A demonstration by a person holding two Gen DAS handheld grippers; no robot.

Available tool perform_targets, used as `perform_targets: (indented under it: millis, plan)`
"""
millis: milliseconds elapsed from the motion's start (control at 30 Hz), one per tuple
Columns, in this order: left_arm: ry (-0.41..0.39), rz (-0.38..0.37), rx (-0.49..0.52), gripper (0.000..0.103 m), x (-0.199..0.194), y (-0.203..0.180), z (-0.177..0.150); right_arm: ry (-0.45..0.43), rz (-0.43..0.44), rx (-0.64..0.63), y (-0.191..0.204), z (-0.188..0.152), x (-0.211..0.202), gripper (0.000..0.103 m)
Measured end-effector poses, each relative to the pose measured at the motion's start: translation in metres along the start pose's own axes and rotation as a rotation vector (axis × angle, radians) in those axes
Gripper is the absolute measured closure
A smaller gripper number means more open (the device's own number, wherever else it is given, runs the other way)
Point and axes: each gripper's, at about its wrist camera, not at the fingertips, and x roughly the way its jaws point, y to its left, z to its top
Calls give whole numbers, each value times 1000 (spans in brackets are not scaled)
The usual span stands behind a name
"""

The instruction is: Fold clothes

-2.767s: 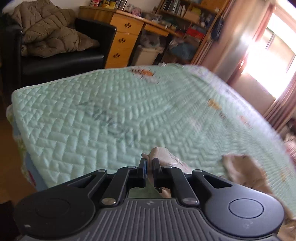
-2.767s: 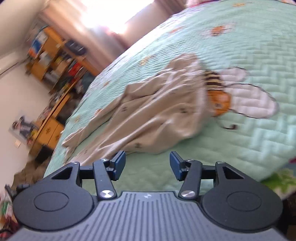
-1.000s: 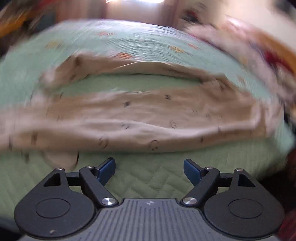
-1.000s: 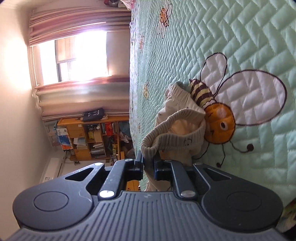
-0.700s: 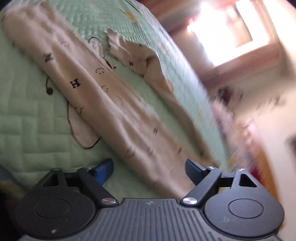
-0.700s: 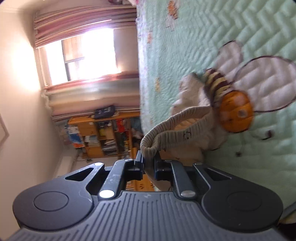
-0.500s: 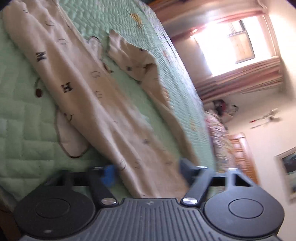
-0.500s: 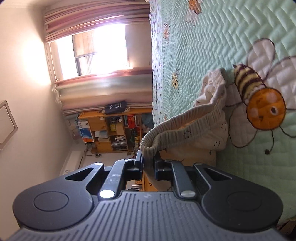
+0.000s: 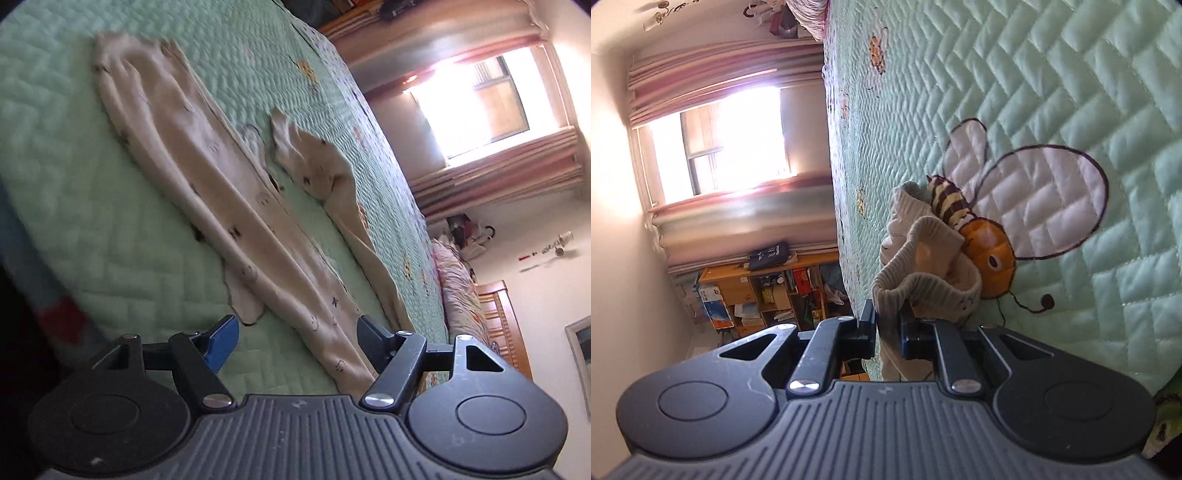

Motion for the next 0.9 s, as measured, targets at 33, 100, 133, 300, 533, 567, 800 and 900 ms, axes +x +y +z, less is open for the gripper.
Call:
perform_targets:
  millis: [33, 100, 133, 300, 533, 567, 800, 900]
  plan:
    - [-12, -2, -6, 28, 7, 1, 0, 4, 4, -7, 3, 0, 1, 88]
    - [-41, -20, -38, 28, 18, 5, 1, 12, 13, -22, 9, -2, 2, 88]
    - [-57, -28, -52, 28, 22, 7, 3, 16, 17, -29, 12, -3, 3, 88]
    - [-88, -34, -54, 42, 30, 10, 4, 30, 18, -40, 12, -8, 7, 84]
    - [-48, 28, -53, 101, 14, 27, 11, 32, 2, -36, 2, -9, 6, 84]
    - [-48, 13, -28, 101, 6, 22, 12, 26, 2, -39, 2, -9, 4, 84]
    - [47, 82, 49, 97, -22, 23, 18, -19, -50, -65, -6, -1, -16, 84]
    - [63, 76, 12, 92, -14, 30, 16, -39, -96, -51, -21, 2, -19, 84]
